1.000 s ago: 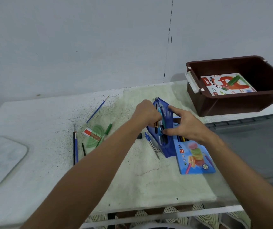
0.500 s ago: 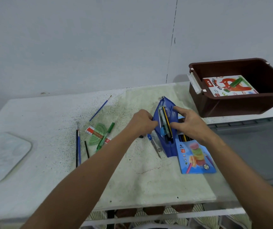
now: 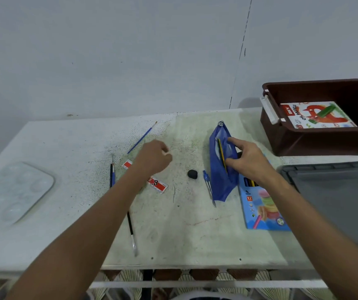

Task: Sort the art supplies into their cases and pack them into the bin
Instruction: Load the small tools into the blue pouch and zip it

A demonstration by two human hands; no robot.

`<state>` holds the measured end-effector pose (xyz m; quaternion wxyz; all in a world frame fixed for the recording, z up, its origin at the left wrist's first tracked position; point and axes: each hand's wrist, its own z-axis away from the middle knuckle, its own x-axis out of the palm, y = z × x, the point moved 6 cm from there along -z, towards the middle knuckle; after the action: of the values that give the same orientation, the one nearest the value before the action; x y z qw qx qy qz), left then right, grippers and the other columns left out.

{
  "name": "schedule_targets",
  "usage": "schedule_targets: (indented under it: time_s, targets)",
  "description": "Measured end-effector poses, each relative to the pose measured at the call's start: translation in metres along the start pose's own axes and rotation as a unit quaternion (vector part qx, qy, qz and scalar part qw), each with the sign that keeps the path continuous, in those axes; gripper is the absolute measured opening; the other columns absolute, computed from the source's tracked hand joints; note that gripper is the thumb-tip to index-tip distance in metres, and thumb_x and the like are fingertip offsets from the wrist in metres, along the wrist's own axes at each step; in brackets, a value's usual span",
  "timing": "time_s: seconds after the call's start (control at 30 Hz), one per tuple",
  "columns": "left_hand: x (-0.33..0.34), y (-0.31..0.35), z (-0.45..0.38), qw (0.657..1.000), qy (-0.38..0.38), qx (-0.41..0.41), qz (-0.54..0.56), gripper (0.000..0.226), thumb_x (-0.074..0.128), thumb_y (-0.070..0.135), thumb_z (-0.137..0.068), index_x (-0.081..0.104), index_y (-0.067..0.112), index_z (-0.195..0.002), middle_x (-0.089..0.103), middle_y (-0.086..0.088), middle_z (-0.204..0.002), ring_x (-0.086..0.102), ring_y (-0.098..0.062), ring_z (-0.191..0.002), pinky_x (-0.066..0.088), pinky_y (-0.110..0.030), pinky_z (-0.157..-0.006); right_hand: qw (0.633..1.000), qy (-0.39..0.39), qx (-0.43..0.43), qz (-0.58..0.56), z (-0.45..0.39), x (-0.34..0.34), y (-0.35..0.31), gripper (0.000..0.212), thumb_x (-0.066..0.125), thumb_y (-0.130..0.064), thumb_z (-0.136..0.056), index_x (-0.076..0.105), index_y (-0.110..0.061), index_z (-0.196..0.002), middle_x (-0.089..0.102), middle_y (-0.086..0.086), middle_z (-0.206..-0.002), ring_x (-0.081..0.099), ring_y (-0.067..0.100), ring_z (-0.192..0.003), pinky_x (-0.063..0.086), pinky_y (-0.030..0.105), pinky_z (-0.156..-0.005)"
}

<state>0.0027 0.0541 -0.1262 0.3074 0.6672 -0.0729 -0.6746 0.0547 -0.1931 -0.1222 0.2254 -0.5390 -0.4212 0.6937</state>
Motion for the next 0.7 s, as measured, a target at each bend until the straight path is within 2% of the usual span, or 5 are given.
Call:
schedule_targets:
  time_s: [0.1,0.27,0.37,0.5,0.7]
  targets:
    - [0.001,-0.039,0.002,0.988,-0.055,-0.072,-0.126,0.031,0.065,0.036,-0.087,0.058,0.01,-0.101,0.057,-0.001,-0.09,0.055,-0.016,-0.077,0.045,-0.027,-0.068,1.0,-0.007,-0.007,-0.017,0.0,0.001,-0.003,0.063,0.064,-0.003,-0.08,0.045,-0.013,-0.14,0.064,-0.006,-0.106,0.066,0.005,-0.085,0.051,0.024,-0.077]
    - [0.007,-0.051,0.004,0.987,-0.074,-0.064,-0.128,0.025,0.069,0.024,-0.086,0.068,0.006,-0.103,0.064,-0.003,-0.085,0.054,-0.011,-0.066,0.037,-0.018,-0.049,0.999,-0.017,-0.022,-0.02,-0.002,0.004,-0.012,0.06,0.06,0.001,-0.082,0.046,-0.013,-0.139,0.064,-0.003,-0.111,0.066,0.011,-0.084,0.05,0.02,-0.072]
    - [0.002,-0.044,0.004,0.992,-0.061,-0.035,-0.107,0.022,0.061,0.018,-0.088,0.068,0.007,-0.106,0.065,-0.004,-0.089,0.055,-0.011,-0.069,0.039,-0.018,-0.051,0.999,-0.019,-0.024,-0.018,-0.002,0.002,-0.015,0.059,0.058,0.004,-0.083,0.047,-0.012,-0.138,0.062,-0.004,-0.108,0.065,0.007,-0.082,0.052,0.023,-0.073]
    - [-0.02,-0.043,-0.003,0.993,-0.022,-0.004,-0.119,0.02,0.062,0.021,-0.083,0.066,0.01,-0.1,0.058,-0.003,-0.088,0.053,-0.015,-0.075,0.038,-0.022,-0.056,0.999,-0.029,-0.035,-0.016,-0.002,0.001,-0.017,0.056,0.058,0.003,-0.083,0.05,-0.015,-0.135,0.063,-0.012,-0.098,0.063,-0.002,-0.075,0.051,0.01,-0.06]
    - [-0.015,-0.07,-0.001,0.981,-0.092,-0.047,-0.162,0.04,0.07,0.045,-0.078,0.062,0.01,-0.095,0.059,-0.003,-0.083,0.054,-0.013,-0.069,0.041,-0.023,-0.055,0.997,-0.051,-0.04,-0.04,-0.001,0.01,-0.018,0.061,0.067,0.0,-0.079,0.049,-0.017,-0.136,0.067,-0.01,-0.093,0.064,-0.003,-0.071,0.053,0.013,-0.063]
